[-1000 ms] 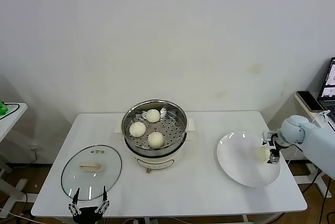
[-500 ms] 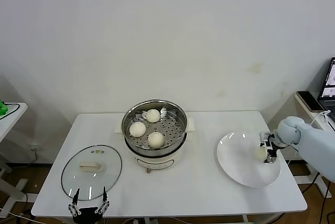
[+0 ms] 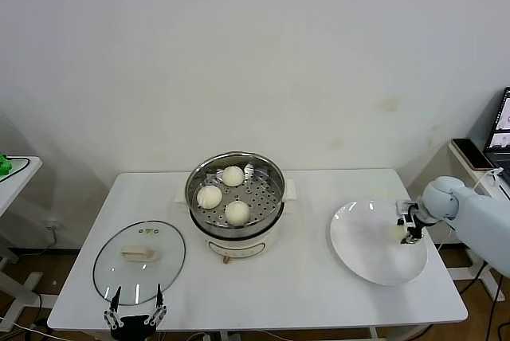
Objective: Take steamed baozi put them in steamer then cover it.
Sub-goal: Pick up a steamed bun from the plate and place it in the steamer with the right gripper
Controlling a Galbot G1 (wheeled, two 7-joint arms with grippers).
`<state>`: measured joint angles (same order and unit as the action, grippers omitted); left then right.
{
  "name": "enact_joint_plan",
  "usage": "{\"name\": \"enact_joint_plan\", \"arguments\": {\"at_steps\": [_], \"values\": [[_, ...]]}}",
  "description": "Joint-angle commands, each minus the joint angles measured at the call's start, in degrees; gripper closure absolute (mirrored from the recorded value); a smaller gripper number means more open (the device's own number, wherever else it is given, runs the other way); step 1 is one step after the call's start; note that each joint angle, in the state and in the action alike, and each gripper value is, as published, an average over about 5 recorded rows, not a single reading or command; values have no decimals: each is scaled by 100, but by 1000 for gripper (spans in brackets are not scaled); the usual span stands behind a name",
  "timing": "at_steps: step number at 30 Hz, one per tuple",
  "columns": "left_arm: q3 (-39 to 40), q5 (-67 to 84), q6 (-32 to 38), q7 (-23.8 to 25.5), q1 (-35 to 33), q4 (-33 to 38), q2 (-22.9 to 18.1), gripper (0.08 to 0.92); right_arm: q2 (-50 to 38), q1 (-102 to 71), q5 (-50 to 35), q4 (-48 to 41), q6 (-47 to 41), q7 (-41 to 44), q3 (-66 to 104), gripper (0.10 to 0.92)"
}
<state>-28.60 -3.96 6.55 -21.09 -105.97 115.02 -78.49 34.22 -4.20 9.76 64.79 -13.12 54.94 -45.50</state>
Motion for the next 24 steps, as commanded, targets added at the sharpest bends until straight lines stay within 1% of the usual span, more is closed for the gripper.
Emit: {"name": "enact_joint_plan", "arguments": {"at_steps": [1, 7, 14, 19, 24], "values": [[13, 3, -6, 3, 12, -19, 15, 177, -390, 626, -258, 511, -60, 3, -331, 490], [84, -11, -24, 11, 48, -38, 57, 177, -732, 1657, -764, 1173, -231, 5, -936, 483], [197, -35, -25, 31, 120, -81, 125, 177, -644, 3041, -1745, 1960, -641, -147, -2030, 482], [301, -81, -34, 27, 178, -114, 132, 177, -107, 3949, -2502, 2244, -964, -268, -2658, 481], [366, -137, -42, 31, 216, -146, 136, 177, 723, 4564, -3082, 2139, -1191, -356, -3050, 475]]}}
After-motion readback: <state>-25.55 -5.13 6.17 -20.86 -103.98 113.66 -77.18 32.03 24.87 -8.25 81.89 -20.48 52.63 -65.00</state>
